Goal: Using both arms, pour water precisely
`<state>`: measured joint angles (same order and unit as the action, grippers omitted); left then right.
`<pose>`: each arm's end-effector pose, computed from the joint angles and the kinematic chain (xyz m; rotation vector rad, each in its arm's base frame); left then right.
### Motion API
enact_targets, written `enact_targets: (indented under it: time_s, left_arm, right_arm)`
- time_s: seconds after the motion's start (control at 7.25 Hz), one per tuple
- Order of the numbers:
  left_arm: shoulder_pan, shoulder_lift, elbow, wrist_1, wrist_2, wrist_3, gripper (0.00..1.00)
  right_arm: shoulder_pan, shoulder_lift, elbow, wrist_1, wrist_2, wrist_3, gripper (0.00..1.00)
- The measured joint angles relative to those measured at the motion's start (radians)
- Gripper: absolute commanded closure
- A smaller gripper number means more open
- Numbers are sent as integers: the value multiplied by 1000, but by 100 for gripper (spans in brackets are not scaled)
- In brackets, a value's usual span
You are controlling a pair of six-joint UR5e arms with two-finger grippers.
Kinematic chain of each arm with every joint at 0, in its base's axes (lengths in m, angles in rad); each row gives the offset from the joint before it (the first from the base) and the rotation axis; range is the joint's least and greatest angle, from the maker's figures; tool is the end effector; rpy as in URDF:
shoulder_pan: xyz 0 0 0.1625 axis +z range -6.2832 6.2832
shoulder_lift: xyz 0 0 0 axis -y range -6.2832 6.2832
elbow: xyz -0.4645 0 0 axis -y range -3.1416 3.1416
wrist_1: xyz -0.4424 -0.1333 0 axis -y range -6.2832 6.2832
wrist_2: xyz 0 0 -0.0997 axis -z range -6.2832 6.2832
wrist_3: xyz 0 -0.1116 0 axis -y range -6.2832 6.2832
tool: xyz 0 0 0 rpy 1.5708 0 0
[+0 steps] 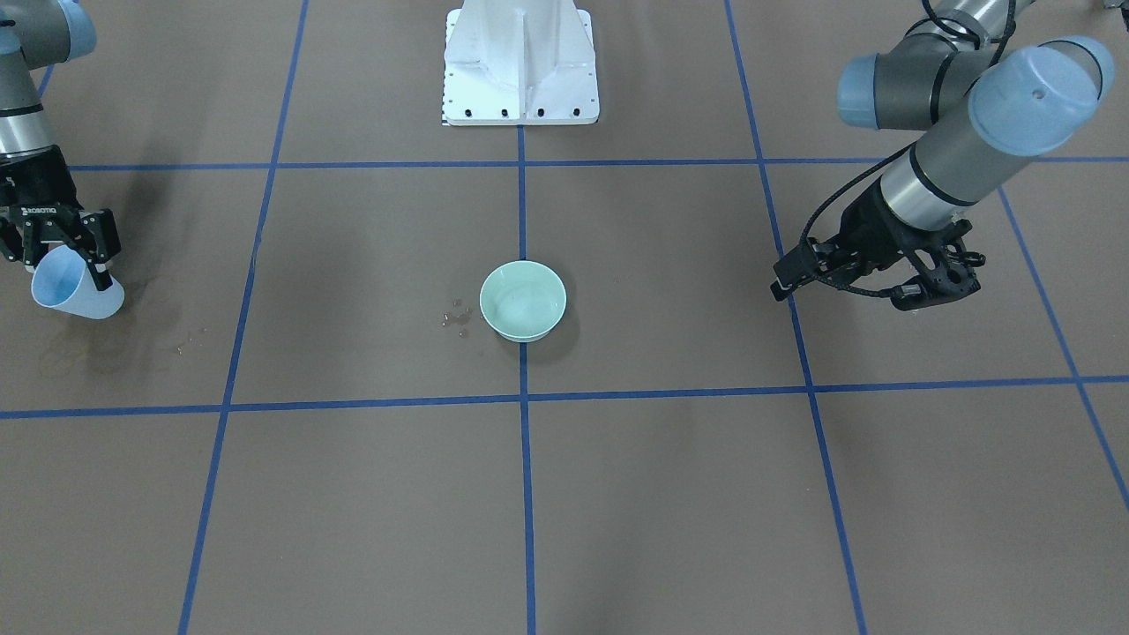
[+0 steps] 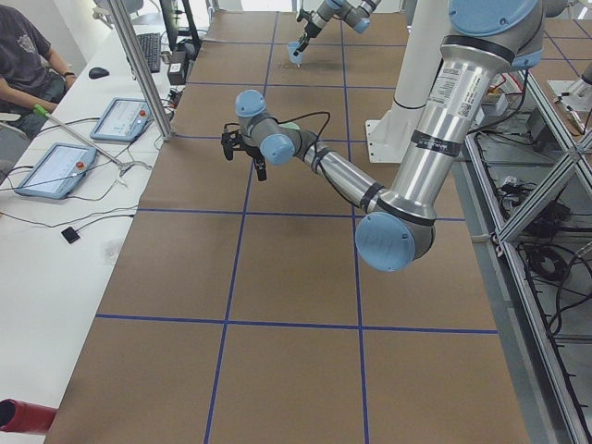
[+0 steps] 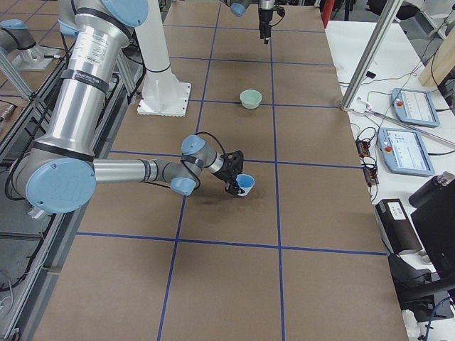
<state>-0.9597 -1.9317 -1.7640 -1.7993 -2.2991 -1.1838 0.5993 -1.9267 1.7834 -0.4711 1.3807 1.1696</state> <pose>0.3359 -0.5823 0.3530 -0.0736 1.0132 -0.2380 -0.2622 -0.3661 0.6428 0.6131 -0.7548 0.2732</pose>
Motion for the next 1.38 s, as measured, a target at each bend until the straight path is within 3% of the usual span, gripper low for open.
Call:
enact_targets:
  time_s: [0.28, 0.41, 0.55, 1.1, 1.38]
  left_arm:
    - [8, -3, 0, 0, 1, -4, 0]
    - [9, -4, 0, 0, 1, -5, 0]
    - [10, -4, 0, 0, 1, -5, 0]
    - [10, -4, -3, 0, 1, -5, 0]
    - [10, -4, -11, 1, 2, -9, 0]
  right_arm:
    - [-52, -12, 3, 8, -42, 2, 100]
    - [-74, -14, 3, 9, -61, 2, 64]
    - [-88, -15, 4, 9, -73, 2, 1]
    - [-101, -28, 18, 10, -89, 1, 0]
    - [-101, -67, 75, 11, -82, -2, 0]
